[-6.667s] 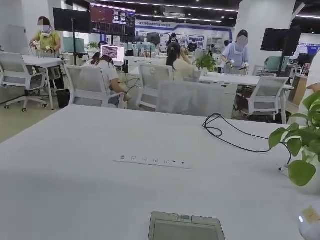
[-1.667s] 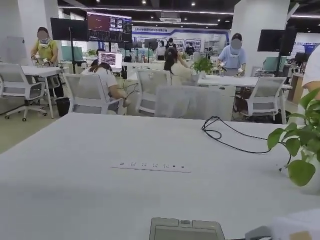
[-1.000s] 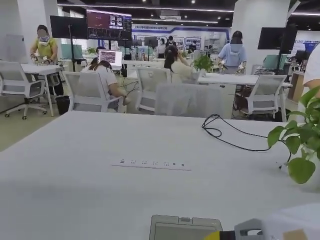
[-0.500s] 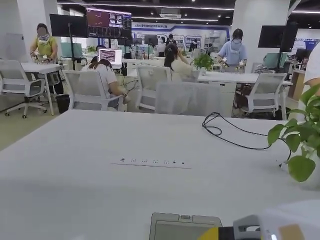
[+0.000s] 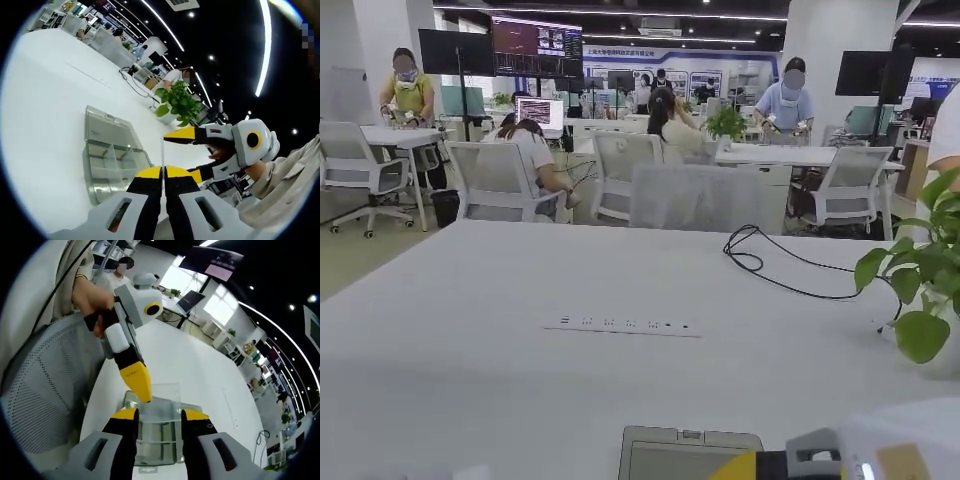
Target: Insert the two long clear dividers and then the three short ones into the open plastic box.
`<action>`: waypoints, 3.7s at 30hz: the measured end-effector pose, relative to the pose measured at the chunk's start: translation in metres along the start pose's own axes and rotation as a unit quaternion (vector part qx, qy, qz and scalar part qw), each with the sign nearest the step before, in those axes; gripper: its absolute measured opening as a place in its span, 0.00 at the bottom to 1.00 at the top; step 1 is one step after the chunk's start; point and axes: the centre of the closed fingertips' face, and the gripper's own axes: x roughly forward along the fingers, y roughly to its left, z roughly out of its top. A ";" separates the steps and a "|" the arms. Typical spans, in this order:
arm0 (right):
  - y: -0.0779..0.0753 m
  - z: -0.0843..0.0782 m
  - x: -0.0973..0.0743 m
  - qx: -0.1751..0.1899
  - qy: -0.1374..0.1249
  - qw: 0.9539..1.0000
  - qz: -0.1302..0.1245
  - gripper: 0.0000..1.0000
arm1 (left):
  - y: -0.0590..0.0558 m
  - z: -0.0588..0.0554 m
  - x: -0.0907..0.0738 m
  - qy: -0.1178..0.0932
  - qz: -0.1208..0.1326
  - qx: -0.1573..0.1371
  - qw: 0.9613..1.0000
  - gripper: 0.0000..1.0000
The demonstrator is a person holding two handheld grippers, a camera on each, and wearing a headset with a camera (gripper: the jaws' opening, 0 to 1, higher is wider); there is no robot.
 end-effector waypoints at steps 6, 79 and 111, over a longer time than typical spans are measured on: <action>0.000 0.006 -0.004 0.048 -0.020 0.999 0.011 0.36 | 0.006 -0.004 -0.003 0.020 0.015 0.069 0.997 0.00; 0.067 0.031 -0.036 0.164 -0.082 0.953 0.243 0.02 | -0.047 -0.056 -0.021 0.137 -0.179 0.405 0.886 0.00; 0.035 -0.008 -0.022 0.154 0.057 0.968 0.190 0.02 | -0.025 -0.042 -0.016 0.093 -0.109 0.355 0.924 0.25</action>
